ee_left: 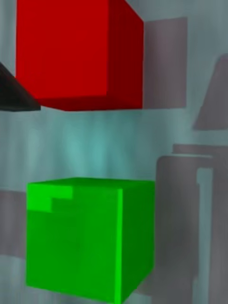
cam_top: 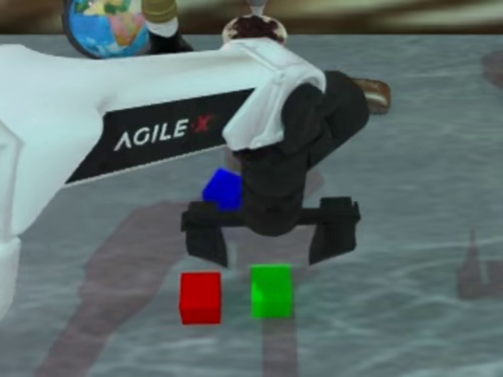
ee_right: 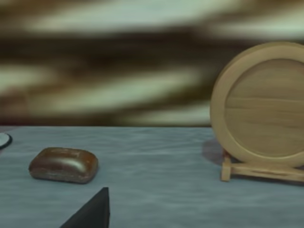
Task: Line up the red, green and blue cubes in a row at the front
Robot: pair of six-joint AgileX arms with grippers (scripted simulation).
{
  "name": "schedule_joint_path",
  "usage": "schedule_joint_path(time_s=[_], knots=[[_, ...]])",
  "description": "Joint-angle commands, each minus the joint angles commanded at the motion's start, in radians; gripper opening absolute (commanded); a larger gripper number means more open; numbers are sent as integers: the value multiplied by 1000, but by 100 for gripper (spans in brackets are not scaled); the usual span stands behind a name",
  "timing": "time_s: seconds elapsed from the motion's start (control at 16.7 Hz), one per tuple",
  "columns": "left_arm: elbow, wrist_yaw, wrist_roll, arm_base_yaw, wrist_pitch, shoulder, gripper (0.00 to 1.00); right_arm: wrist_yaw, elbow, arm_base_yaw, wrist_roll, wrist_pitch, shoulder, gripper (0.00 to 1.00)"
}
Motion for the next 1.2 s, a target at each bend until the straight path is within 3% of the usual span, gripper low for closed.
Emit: schedule_joint_path(time_s=[0.36, 0.54, 1.2], knots=[[14, 0, 3, -3, -15, -4, 100, 0, 0, 0, 0, 0, 0, 100], [65, 0, 70, 24, -32, 31, 100, 0, 0, 0, 0, 0, 0, 100], [454, 6, 716, 262, -167, 299, 100, 0, 0, 0, 0, 0, 0, 100]])
